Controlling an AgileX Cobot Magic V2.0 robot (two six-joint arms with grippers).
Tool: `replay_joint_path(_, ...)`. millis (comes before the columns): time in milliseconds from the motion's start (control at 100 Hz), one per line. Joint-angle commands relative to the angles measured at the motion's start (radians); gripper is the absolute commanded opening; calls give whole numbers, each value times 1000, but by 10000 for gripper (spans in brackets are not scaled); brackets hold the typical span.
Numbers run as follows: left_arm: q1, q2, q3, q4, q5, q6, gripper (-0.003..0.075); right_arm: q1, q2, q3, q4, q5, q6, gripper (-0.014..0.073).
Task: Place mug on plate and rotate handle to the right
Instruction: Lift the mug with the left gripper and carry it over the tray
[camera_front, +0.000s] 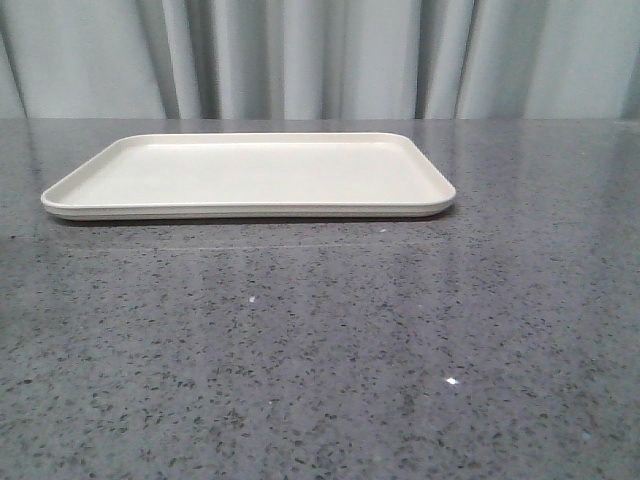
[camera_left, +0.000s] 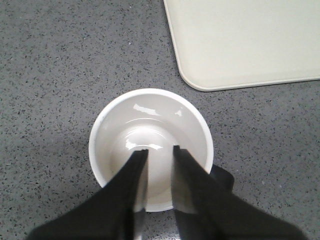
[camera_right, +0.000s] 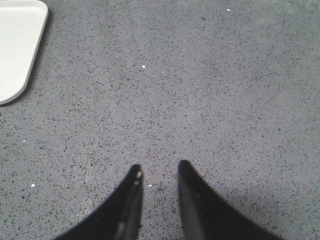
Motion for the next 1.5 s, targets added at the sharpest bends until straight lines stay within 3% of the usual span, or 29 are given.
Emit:
replay_joint_path(0, -4, 0, -36, -19, -39, 6, 333, 1, 13, -35, 0, -62, -9, 391)
replay_joint_path(130, -4, 0, -36, -17, -39, 6, 523, 1, 13, -35, 0, -63, -9, 428)
replay_joint_path(190, -4, 0, -36, -4, -39, 6, 544, 1, 13, -35, 0, -63, -9, 428)
replay_joint_path(590, -4, 21, -36, 165, -39, -19, 544, 1, 13, -35, 0, -69, -9, 428)
replay_joint_path(1300, -4, 272, -35, 176, -46, -19, 543, 1, 13, -35, 0, -68, -9, 428)
replay_joint_path(1390, -4, 276, -35, 176, -46, -19, 501, 1, 13, -35, 0, -68, -9, 428)
replay_joint_path(1490, -4, 278, -35, 176, -46, -19, 388, 1, 13, -35, 0, -68, -9, 428)
